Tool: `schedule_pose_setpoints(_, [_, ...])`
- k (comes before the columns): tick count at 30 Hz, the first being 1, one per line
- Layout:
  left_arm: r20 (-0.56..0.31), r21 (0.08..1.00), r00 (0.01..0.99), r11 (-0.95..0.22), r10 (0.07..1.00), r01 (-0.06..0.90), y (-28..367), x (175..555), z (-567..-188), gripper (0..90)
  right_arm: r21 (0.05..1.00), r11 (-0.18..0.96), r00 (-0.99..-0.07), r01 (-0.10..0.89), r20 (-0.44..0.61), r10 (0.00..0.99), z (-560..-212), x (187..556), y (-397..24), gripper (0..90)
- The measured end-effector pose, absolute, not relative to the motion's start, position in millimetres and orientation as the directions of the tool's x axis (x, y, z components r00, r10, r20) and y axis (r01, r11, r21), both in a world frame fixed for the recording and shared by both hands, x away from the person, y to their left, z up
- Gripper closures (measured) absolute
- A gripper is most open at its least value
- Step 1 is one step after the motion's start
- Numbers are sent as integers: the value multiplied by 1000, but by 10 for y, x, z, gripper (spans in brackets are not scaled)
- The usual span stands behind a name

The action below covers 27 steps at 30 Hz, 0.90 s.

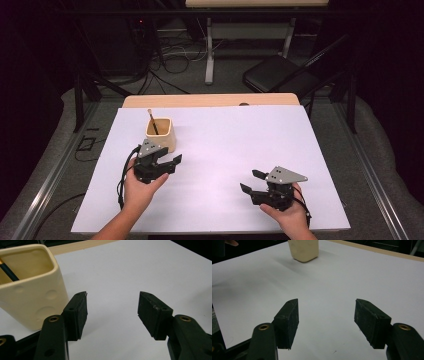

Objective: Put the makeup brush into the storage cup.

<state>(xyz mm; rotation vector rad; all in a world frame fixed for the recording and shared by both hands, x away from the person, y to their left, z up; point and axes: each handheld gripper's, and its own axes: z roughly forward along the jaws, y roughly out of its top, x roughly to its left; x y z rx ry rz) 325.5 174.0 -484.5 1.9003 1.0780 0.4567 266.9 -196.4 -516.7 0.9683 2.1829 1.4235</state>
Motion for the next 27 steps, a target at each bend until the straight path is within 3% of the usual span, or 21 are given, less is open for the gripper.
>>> schedule_pose_setpoints(27, [-140,842,578,-211,804,497,1754,2947,-5160,412,901,260,-701,346,64,711,-5170,2665,-1967,362])
